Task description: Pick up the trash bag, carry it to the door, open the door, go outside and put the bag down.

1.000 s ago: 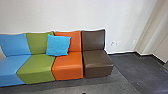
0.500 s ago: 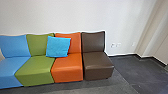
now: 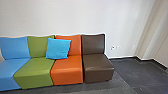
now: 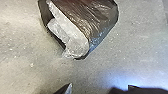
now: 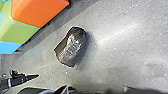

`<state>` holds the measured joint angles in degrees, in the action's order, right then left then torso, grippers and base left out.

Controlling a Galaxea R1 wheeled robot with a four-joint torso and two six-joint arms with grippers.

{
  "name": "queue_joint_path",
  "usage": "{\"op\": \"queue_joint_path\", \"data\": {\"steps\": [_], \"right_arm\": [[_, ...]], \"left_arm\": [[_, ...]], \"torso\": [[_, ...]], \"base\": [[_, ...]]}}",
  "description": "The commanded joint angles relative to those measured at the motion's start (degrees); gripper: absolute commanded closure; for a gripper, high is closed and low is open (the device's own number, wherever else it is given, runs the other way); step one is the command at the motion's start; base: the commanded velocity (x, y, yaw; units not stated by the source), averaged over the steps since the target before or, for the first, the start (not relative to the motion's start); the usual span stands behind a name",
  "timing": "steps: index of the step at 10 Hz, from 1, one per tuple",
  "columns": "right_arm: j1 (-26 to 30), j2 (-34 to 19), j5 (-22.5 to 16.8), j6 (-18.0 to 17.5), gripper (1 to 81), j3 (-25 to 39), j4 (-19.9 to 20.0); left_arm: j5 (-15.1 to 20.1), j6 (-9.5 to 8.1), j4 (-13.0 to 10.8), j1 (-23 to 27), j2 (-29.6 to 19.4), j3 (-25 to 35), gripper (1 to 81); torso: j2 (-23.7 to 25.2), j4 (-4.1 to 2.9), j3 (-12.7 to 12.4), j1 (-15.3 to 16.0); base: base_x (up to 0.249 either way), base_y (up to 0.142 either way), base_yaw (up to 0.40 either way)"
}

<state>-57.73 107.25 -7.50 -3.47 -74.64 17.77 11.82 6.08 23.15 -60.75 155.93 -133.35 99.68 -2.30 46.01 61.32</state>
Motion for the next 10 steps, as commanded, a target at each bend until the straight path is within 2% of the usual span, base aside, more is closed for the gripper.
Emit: {"op": "queue_joint_path", "data": {"steps": [1, 2, 4, 5, 7, 10], "right_arm": [[8.3, -3.2, -5.9, -0.1, 1.0, 2.8, 2.8], [8.7, -3.5, -5.9, -0.1, 1.0, 3.2, 3.0], [9.7, -4.0, -5.9, -0.2, 1.0, 3.2, 3.1], [10.7, -4.7, -6.5, -0.2, 1.0, 3.5, 3.1], [12.8, -5.8, -9.6, -0.8, 1.0, 4.0, 3.1], [12.7, -6.2, -9.7, -1.0, 1.0, 3.7, 3.1]], "left_arm": [[4.4, -0.02, 1.2, 6.4, -1.5, 0.4, 1.0], [6.1, -0.02, 1.5, 7.2, -1.8, 0.4, 1.0], [6.5, -0.02, 2.0, 8.8, -1.9, 0.3, 1.0], [7.5, -0.02, 2.1, 10.0, -1.8, 0.2, 1.0], [9.3, -0.11, 3.3, 12.7, -1.8, 0.2, 1.0], [11.8, -0.19, 3.7, 16.3, -0.7, -0.1, 1.0]], "torso": [[5.5, 0.00, 5.2, 3.5], [7.1, 0.00, 6.7, 4.6], [11.1, 0.00, 10.5, 7.2], [12.9, 0.00, 6.8, 8.3], [16.4, 0.00, 9.9, 10.6], [21.6, 0.00, 10.9, 13.8]], "base": [[0.000, 0.000, 0.000], [0.000, 0.000, 0.000], [0.000, 0.000, 0.000], [0.000, 0.000, 0.000], [0.000, 0.000, 0.000], [0.000, 0.000, 0.000]]}}
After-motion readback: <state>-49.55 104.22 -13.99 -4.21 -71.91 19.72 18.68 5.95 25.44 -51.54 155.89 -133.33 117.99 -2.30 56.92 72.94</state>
